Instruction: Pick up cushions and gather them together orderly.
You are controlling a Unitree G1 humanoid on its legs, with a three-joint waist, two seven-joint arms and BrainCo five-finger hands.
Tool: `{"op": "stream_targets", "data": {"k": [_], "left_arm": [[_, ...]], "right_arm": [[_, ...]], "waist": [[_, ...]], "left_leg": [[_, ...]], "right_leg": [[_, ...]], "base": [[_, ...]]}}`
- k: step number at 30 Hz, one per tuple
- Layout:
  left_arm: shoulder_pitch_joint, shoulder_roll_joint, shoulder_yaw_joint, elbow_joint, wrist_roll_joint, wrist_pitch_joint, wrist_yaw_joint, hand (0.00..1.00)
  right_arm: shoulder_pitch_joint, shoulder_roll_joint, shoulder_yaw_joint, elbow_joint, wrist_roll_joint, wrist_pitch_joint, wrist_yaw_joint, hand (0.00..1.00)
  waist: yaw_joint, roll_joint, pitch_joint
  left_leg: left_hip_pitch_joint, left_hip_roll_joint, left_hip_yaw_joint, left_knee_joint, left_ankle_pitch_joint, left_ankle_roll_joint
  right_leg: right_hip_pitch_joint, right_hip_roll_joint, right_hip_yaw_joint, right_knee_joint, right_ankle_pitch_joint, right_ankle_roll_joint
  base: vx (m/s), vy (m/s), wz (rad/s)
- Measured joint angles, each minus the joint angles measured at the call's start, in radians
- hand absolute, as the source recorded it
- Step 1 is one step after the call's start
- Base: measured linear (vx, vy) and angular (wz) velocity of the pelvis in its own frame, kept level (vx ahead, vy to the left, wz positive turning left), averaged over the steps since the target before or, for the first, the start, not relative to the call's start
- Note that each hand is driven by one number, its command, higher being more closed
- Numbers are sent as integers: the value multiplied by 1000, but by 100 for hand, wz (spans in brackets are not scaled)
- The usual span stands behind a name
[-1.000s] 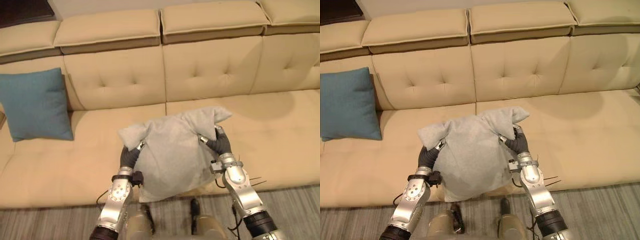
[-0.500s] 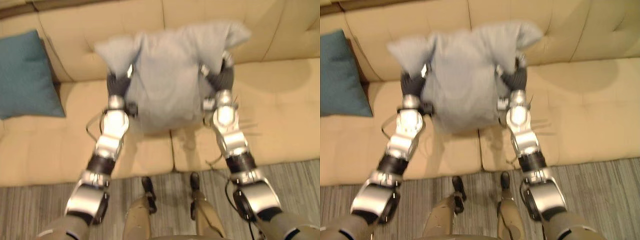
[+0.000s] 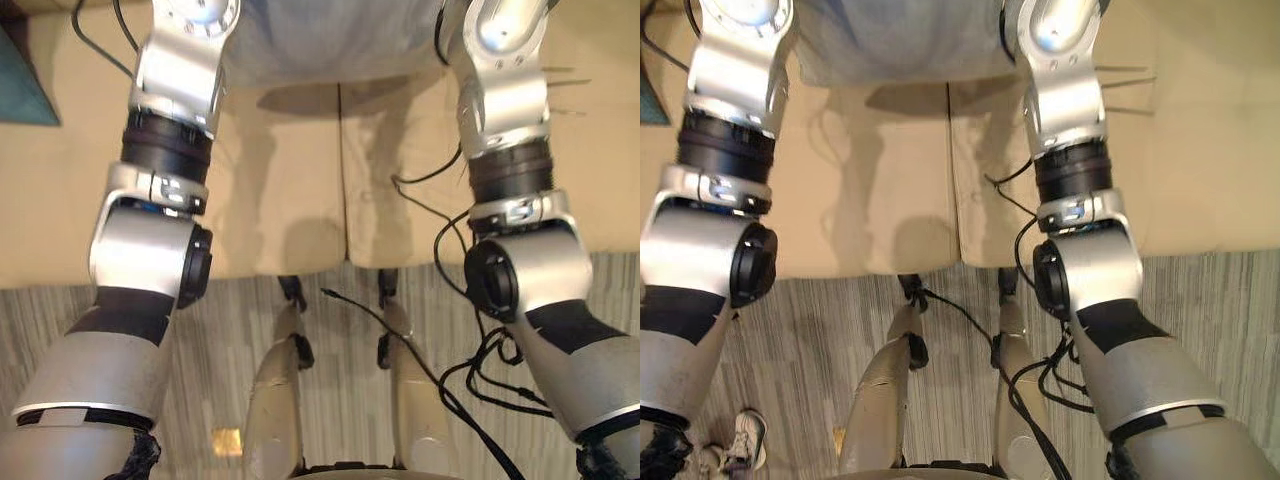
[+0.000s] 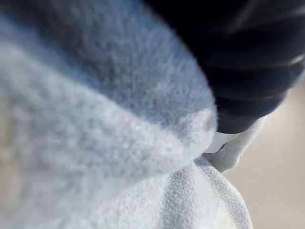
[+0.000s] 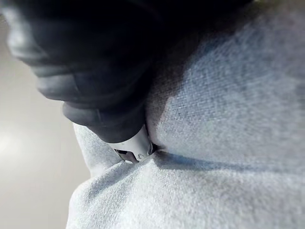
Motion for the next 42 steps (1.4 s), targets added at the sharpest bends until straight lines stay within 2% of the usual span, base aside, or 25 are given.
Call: {"op": "stream_targets", "data": {"k": [3, 4, 8, 12, 17, 20, 22, 25, 28, 30, 32, 33, 34, 36, 37, 39, 40, 42], "left_arm": [[-9, 0, 1, 21, -2, 4, -3, 100], [-13, 0, 2, 42, -9, 4, -3, 0], [-26, 0, 30, 66, -33, 2, -3, 0], [-28, 8, 54, 69, -45, 0, -8, 0], [-12, 41, 89, 63, -101, -10, -60, 0], [60, 99, 94, 29, -155, -11, -95, 0], [140, 169, 141, -18, -219, -12, -115, 0], [268, 226, 207, -54, -298, -12, -143, 0], [407, 241, 227, -89, -348, -24, -183, 0], [543, 237, 248, -143, -367, -30, -226, 0], [697, 211, 248, -218, -373, -41, -255, 0], [837, 169, 257, -264, -375, -51, -272, 0], [893, 142, 266, -277, -374, -53, -280, 0], [1140, 7, 267, -301, -371, -54, -322, 0], [1188, -19, 265, -304, -370, -53, -332, 0], [1400, -117, 232, -312, -348, -50, -387, 0], [1439, -135, 226, -312, -337, -48, -402, 0], [1609, -202, 188, -283, -284, -38, -461, 0]], "right_arm": [[-44, -24, 15, 51, 4, 1, 2, 100], [-58, -30, 23, 69, 5, 1, 3, 0], [-66, -52, 28, 68, 7, -15, 2, 0], [-63, -85, 17, 50, 22, -20, -6, 0], [4, -144, 18, -50, 63, -21, 8, 0], [95, -211, 13, -102, 110, -22, 44, 0], [185, -288, -18, -157, 184, -22, 91, 0], [329, -363, -30, -229, 286, -25, 160, 0], [485, -375, -27, -283, 344, -34, 229, 0], [632, -365, -21, -342, 380, -36, 287, 0], [799, -340, -19, -413, 402, -41, 319, 0], [915, -300, -20, -447, 405, -44, 342, 0], [960, -280, -20, -459, 406, -45, 352, 0], [1153, -170, 0, -467, 401, -48, 399, 0], [1190, -147, 7, -466, 397, -48, 408, 0], [1352, -58, 39, -448, 350, -47, 465, 0], [1379, -42, 41, -441, 335, -45, 479, 0], [1507, 8, 42, -368, 280, -45, 527, 0]], "waist": [[2, 0, 21], [5, 0, 27], [20, 0, 29], [20, 0, 29], [20, 0, 29], [20, -1, 29], [20, -1, 29], [30, -3, 28], [39, -12, 6], [36, -11, 5], [31, -15, -13], [30, -18, -23], [29, -18, -23], [36, -21, -26], [39, -23, -30], [42, -30, -44], [42, -33, -47], [40, -34, -111]], "left_leg": [[-59, -1, -9, 5, 1, 0], [-78, -1, -12, 7, 1, 0], [-127, 4, -25, 18, 1, 0], [-139, 3, -25, 27, 1, 0], [-190, 7, -35, 60, 0, -1], [-189, 15, -35, 89, -4, -5], [-187, 30, -35, 113, -23, 1], [-135, 41, -19, 102, -30, 2], [-80, 58, 13, 102, -47, -14], [-51, 70, 24, 149, -67, 12], [-16, 63, 21, 143, -76, 11], [15, 59, 19, 142, -84, 10], [30, 58, 19, 143, -85, 12], [103, 53, 20, 145, -101, 5], [115, 52, 20, 145, -106, 1], [168, 46, 16, 143, -124, -4], [181, 45, 16, 142, -129, -8], [242, 35, 18, 119, -140, -13]], "right_leg": [[-56, -4, -4, 7, 0, 0], [-73, -4, -5, 9, 0, 0], [-117, -5, -22, 25, 0, 0], [-139, -9, -27, 65, -9, 3], [-172, -10, -32, 79, -10, 4], [-172, -9, -36, 119, -27, -2], [-170, -8, -48, 154, -51, -12], [-126, 1, -52, 163, -73, -9], [-73, 0, -53, 150, -89, -15], [-20, 5, -53, 148, -95, -4], [17, -3, -61, 147, -101, 0], [47, -5, -61, 147, -108, 0], [63, -6, -61, 147, -110, 1], [136, -7, -60, 143, -128, 4], [148, -7, -60, 142, -133, 6], [209, -4, -59, 126, -146, 7], [222, -3, -58, 122, -148, 8], [281, -7, -56, 97, -157, 14]], "base": [[13, 36, 7], [33, 36, 5], [49, 60, 7], [23, 81, 6], [-35, 42, 6], [-91, 3, 5], [-108, -36, 4], [-109, -65, 0], [-77, -96, 0], [4, -66, 0], [38, -40, 14], [71, -33, 11], [94, -55, 6], [85, -57, 3], [89, -49, -1], [97, -50, 0], [85, -46, -2], [72, -40, -2]]}}
